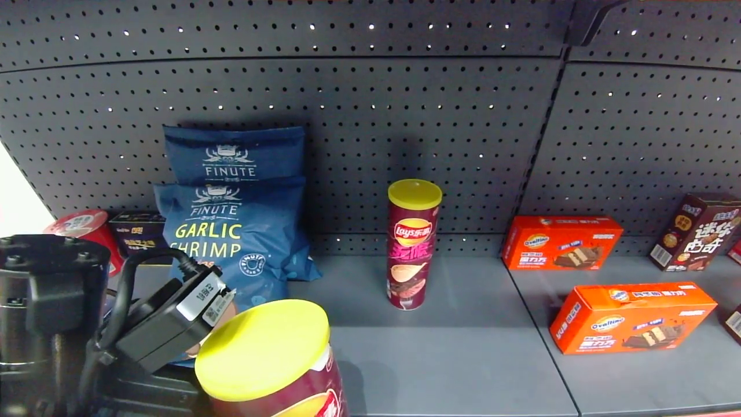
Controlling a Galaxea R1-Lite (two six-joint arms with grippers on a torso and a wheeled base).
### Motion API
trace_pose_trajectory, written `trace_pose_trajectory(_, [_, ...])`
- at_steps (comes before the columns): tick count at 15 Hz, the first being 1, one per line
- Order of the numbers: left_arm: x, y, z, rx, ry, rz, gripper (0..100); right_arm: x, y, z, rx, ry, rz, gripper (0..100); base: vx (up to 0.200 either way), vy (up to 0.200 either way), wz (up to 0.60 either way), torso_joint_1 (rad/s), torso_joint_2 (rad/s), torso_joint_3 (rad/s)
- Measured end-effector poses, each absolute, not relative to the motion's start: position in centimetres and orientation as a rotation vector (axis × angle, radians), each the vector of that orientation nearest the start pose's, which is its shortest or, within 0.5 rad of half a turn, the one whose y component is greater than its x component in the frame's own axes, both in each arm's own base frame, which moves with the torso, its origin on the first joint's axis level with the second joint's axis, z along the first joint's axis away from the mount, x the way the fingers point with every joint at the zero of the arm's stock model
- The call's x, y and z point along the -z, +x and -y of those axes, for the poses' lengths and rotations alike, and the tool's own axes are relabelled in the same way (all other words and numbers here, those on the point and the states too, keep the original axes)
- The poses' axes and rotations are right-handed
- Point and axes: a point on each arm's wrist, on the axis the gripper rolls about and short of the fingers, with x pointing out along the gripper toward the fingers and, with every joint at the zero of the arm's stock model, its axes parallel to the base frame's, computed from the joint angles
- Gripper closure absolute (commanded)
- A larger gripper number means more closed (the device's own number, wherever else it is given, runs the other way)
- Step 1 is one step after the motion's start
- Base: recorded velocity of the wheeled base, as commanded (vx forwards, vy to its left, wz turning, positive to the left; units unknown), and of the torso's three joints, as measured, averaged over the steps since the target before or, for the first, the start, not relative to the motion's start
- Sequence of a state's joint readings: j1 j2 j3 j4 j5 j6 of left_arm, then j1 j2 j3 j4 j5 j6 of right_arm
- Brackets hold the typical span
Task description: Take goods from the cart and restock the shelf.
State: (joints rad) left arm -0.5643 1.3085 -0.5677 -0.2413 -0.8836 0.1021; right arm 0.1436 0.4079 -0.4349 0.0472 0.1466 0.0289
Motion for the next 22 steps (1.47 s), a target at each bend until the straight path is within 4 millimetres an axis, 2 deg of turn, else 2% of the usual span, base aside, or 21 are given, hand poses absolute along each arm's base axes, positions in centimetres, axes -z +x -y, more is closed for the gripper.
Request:
trace_pose_trajectory(3, [-18.2, 15.0, 11.4, 1.409, 0.004, -0.47, 100, -22.3, 4.1, -1.7, -0.493, 0.016, -0.121, 0, 0.0, 0.0, 0.0, 0.0, 0.0, 0.0])
trace_pose_trajectory(6, [-18.8, 15.0, 11.5, 1.411, 0.008, -0.442, 100, -24.5, 9.4, -3.9, -0.599, -0.021, -0.122, 0, 0.0, 0.0, 0.0, 0.0, 0.0, 0.0])
trace_pose_trajectory(9, [-19.0, 14.9, 11.4, 1.412, 0.011, -0.426, 100, -25.3, 14.1, -6.4, -0.752, -0.131, -0.112, 0, 0.0, 0.0, 0.0, 0.0, 0.0, 0.0])
trace_pose_trajectory(12, [-18.4, 14.3, 11.1, 1.412, 0.009, -0.442, 100, -25.4, 17.8, -8.2, -0.9, -0.186, -0.073, 0, 0.0, 0.0, 0.0, 0.0, 0.0, 0.0])
trace_pose_trajectory(17, [-17.3, 12.5, 10.0, 1.416, 0.006, -0.471, 100, -24.7, 22.3, -10.5, -1.068, -0.232, -0.028, 0, 0.0, 0.0, 0.0, 0.0, 0.0, 0.0])
trace_pose_trajectory(22, [-17.5, 12.0, 9.7, 1.418, 0.008, -0.454, 100, -23.7, 25.2, -12.4, -1.105, -0.233, -0.072, 0, 0.0, 0.0, 0.0, 0.0, 0.0, 0.0])
